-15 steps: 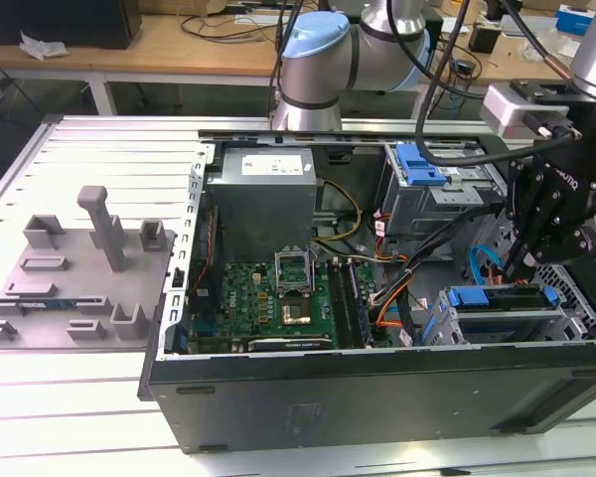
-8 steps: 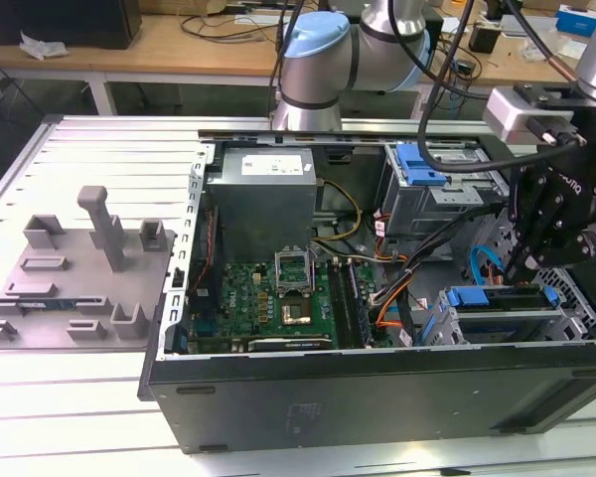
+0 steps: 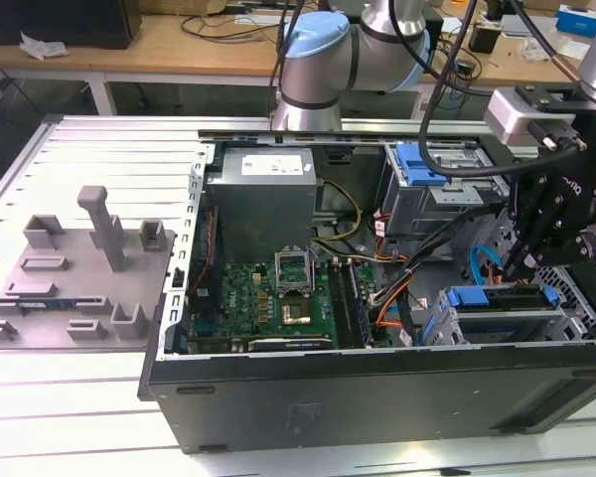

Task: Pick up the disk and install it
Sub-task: 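Insert the second disk wire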

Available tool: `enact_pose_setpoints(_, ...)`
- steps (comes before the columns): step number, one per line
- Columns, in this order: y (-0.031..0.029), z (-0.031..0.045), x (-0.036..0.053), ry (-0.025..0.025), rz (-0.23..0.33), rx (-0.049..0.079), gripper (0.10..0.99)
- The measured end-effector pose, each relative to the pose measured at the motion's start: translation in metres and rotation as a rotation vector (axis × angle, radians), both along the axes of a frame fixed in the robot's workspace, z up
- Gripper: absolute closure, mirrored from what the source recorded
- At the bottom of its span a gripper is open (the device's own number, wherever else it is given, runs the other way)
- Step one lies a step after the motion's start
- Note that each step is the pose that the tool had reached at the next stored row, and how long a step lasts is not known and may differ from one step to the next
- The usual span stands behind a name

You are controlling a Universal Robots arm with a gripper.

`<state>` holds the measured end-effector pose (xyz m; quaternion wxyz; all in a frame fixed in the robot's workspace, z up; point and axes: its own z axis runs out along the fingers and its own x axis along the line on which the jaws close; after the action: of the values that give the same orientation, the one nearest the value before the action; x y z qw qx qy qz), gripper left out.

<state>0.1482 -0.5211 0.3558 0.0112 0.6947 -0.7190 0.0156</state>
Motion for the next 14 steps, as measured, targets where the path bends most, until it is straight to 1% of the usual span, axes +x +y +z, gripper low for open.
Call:
enact_pose_setpoints(7,-0.0029,-0.0003,0.0,0.0,0.0,0.0,0.925)
enact_pose_setpoints(14,-0.0039,-0.0008,0.0,0.0,0.0,0.0,0.925)
